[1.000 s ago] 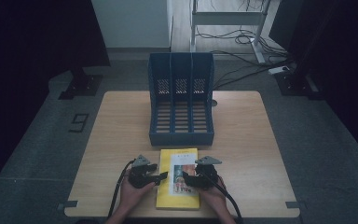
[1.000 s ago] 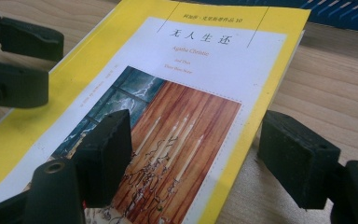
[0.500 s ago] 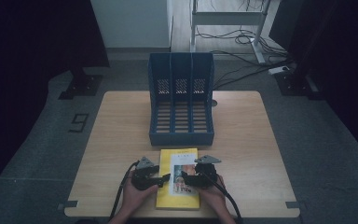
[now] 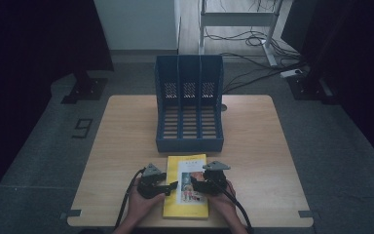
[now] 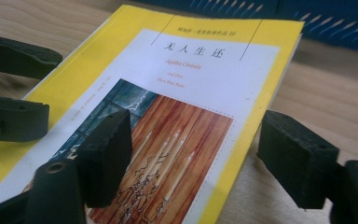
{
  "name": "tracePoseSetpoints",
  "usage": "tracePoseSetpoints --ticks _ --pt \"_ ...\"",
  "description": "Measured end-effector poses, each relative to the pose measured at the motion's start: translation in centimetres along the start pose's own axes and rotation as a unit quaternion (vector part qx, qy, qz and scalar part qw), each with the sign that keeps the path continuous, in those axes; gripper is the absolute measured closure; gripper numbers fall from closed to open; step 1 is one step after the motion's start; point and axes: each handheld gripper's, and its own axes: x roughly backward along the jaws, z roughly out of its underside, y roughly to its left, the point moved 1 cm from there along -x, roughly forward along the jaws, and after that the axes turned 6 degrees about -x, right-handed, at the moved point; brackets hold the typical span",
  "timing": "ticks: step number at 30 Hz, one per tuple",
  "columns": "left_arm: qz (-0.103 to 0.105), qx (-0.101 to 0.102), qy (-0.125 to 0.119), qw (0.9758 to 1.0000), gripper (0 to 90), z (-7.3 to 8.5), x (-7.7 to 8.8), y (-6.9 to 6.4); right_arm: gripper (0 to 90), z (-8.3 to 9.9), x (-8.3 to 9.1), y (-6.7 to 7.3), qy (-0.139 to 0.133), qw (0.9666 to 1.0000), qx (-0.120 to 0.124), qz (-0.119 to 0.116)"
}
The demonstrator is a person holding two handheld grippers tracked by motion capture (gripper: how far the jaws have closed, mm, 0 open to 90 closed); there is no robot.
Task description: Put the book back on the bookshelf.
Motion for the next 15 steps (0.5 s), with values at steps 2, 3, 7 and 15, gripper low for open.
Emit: tracePoseSetpoints --ticks 2,3,7,15 --pt "0.0 0.0 0.0 1.0 33.5 0.0 0.0 0.0 27.8 -0.1 0.2 0.2 -0.001 1.0 0.003 0.005" --pt "0.0 0.0 0.0 1.0 33.4 0.0 0.0 0.0 27.8 -0.1 0.2 0.2 -0.001 1.0 0.003 0.005" --pt "0.002 -0.001 0.0 1.0 33.3 0.0 0.0 0.1 30.1 -0.6 1.2 0.4 -0.015 0.9997 0.001 -0.019" --pt "0.002 0.0 0.0 1.0 33.3 0.0 0.0 0.1 33.7 -0.7 1.6 0.6 -0.01 0.9983 -0.009 -0.057"
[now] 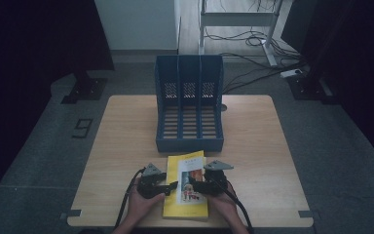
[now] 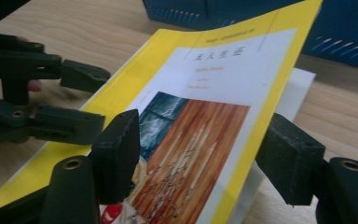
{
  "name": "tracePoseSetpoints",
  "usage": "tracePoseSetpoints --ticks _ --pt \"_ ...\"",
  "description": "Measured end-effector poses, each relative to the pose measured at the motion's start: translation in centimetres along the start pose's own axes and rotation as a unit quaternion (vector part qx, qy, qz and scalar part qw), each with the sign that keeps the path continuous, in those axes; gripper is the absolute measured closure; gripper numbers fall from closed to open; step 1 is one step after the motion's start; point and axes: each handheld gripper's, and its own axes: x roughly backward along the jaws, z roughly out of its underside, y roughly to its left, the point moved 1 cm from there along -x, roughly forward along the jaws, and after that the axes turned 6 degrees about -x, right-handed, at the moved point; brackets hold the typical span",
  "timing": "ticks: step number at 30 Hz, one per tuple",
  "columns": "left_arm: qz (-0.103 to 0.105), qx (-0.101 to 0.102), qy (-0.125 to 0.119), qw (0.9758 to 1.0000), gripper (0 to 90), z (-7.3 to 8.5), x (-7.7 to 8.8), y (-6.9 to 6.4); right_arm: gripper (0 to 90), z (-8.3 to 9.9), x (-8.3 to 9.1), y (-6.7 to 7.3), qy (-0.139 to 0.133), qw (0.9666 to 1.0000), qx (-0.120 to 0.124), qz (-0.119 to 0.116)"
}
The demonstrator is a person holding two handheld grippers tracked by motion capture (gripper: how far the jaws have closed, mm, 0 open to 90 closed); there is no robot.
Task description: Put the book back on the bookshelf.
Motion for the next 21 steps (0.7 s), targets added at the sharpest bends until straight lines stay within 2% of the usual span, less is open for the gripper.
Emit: tracePoseSetpoints --ticks 2,4,11,14,17,21 --pt "0.001 0.0 0.0 1.0 33.3 0.0 0.0 0.0 38.4 0.0 0.2 0.0 -0.005 1.0 -0.002 0.003" --pt "0.002 0.0 0.0 1.0 33.4 0.0 0.0 0.1 42.1 -0.1 0.4 -0.2 -0.013 0.9999 -0.01 -0.004" --pt "0.003 0.001 -0.001 1.0 33.5 0.0 0.0 0.1 50.5 -0.2 0.9 -0.1 -0.026 0.9994 -0.007 -0.02" --pt "0.005 0.002 -0.001 1.0 33.5 0.0 0.0 0.2 52.3 -0.2 0.7 0.0 -0.019 0.9994 -0.004 -0.03" --pt "0.004 0.002 -0.001 1.0 33.5 0.0 0.0 0.2 53.5 0.1 0.2 0.0 -0.005 0.9997 -0.001 -0.023" --pt "0.003 0.002 -0.001 1.0 33.5 0.0 0.0 0.1 58.5 0.4 -0.2 -0.1 0.0 0.9999 0.003 -0.013"
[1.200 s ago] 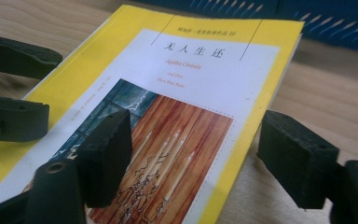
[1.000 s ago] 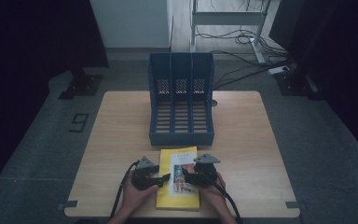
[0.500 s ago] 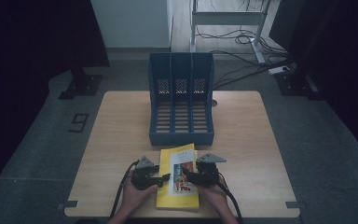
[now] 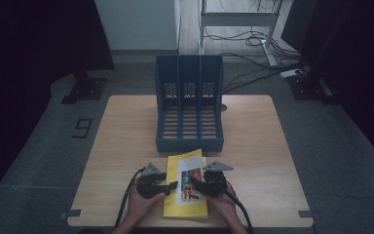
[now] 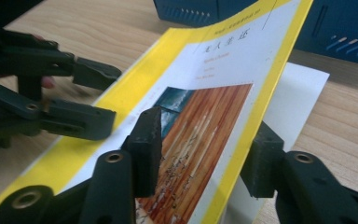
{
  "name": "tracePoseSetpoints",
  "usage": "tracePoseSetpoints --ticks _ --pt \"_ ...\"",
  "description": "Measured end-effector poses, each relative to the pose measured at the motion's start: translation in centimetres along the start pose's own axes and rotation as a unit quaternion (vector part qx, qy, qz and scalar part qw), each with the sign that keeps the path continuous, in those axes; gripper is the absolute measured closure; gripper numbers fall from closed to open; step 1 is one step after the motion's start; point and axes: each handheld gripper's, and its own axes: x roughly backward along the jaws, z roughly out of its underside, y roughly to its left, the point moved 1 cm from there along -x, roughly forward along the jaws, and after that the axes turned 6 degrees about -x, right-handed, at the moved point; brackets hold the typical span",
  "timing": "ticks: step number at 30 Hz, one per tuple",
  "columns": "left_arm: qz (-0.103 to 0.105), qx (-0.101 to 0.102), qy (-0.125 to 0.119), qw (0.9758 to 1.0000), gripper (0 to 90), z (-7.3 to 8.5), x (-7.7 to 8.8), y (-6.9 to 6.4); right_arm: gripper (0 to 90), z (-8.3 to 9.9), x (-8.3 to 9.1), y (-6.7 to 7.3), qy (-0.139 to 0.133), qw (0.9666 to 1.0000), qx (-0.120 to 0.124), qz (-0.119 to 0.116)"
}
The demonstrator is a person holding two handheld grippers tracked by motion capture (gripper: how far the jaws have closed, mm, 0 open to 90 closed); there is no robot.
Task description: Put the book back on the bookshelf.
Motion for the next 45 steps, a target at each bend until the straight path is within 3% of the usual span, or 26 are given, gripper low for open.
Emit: tracePoseSetpoints --ticks 6,19,28,45 --pt "-0.002 -0.001 0.001 1.0 33.8 0.0 0.0 0.0 70.4 0.0 0.0 -0.8 -0.003 0.9993 -0.029 -0.024" --pt "0.004 0.004 -0.001 1.0 33.7 0.0 0.0 0.1 80.9 0.0 0.4 -0.6 -0.031 0.9982 -0.025 -0.044" --pt "0.02 0.021 -0.008 0.9996 33.6 0.1 0.1 0.5 84.7 -0.2 0.6 -0.7 -0.046 0.9963 -0.038 -0.061" --pt "0.028 0.038 -0.017 0.9987 33.7 0.2 0.3 1.1 86.5 -0.3 0.9 0.0 -0.066 0.9956 -0.032 -0.057"
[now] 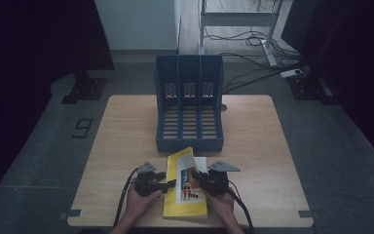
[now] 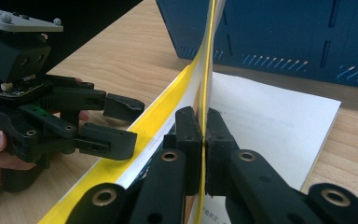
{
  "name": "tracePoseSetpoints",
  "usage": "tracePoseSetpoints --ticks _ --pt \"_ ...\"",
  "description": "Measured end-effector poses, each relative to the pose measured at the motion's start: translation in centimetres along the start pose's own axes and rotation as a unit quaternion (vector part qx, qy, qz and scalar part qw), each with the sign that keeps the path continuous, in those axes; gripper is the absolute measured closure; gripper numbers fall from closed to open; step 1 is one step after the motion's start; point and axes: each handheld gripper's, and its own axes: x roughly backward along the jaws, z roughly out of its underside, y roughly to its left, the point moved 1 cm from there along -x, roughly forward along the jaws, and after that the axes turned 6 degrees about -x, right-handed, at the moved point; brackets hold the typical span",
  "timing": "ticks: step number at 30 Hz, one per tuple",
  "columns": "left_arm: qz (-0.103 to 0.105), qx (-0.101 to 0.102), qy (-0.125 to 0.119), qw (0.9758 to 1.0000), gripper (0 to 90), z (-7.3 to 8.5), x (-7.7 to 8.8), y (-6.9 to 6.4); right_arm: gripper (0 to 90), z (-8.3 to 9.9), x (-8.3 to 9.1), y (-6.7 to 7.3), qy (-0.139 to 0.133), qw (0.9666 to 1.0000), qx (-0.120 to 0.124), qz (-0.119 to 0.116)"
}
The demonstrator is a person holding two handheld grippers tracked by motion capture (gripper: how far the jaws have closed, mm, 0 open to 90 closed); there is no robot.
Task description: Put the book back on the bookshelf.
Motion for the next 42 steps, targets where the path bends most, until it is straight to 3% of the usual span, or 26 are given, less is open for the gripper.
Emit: tracePoseSetpoints --ticks 17,25,34,42 --pt "0.015 0.02 -0.008 0.9997 33.6 0.1 0.1 0.5 86.9 -0.3 0.4 0.5 -0.013 0.9998 0.011 -0.002" --pt "0.014 0.018 -0.009 0.9997 33.5 0.0 0.0 0.4 86.9 -0.3 0.4 0.6 -0.014 0.9998 0.014 -0.003" --pt "0.032 0.029 -0.013 0.999 32.7 0.1 -0.1 0.3 87.0 -0.5 0.7 0.8 -0.027 0.9993 0.027 -0.004" --pt "0.027 0.021 -0.014 0.9993 30.3 0.0 -0.2 0.0 86.9 -0.5 0.8 1.1 -0.029 0.9991 0.032 -0.005"
